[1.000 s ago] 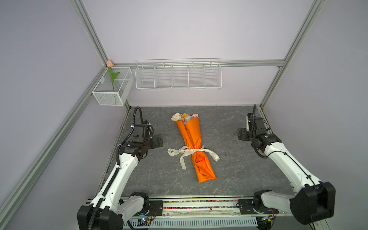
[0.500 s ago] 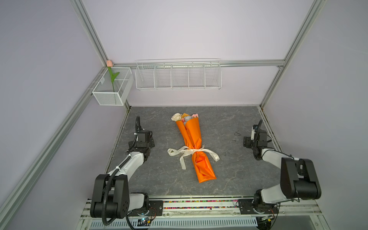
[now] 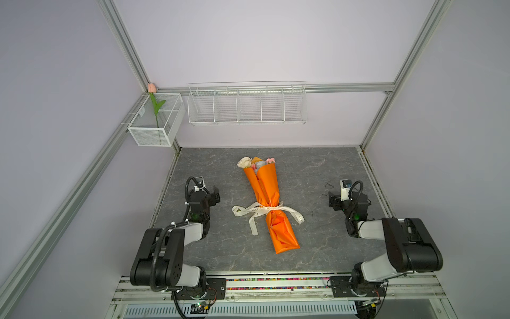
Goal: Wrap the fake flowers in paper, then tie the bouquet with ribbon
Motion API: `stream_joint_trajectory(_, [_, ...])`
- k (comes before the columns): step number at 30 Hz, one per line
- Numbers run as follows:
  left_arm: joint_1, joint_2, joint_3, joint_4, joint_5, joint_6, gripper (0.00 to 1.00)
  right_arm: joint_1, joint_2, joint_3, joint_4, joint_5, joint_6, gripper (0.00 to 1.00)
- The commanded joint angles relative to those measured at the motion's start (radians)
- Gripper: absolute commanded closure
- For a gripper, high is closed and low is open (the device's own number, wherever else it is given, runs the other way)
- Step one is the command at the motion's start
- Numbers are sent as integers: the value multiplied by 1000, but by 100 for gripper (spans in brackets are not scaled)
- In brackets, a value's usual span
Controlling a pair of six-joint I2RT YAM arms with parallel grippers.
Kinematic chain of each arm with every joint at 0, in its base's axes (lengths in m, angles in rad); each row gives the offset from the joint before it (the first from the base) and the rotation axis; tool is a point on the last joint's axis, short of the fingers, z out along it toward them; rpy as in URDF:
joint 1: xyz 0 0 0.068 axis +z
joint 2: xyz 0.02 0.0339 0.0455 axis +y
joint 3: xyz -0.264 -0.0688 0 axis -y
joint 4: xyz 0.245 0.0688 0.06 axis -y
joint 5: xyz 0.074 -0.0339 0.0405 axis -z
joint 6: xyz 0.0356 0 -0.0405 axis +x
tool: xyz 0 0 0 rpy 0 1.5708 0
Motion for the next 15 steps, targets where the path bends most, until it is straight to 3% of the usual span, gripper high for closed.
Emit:
stream_joint_trajectory(1, [8, -13, 19, 3, -76, -33, 1, 28, 5, 41, 67, 206, 50, 11])
stream_joint_trajectory(2, [18, 10, 65, -44, -150, -80, 1, 20, 12, 34, 92, 188, 50, 11])
stream_joint_trajectory(5, [31, 49, 16, 120, -159, -72, 1, 14, -3, 46, 41, 178, 56, 11])
stream_joint_trajectory(7, [31, 26, 33, 43, -161, -87, 1, 18, -2, 40, 57, 184, 50, 11])
stream_joint_trajectory(15, [31, 45, 25, 95, -143, -67, 1, 18, 0, 45, 52, 180, 52, 11])
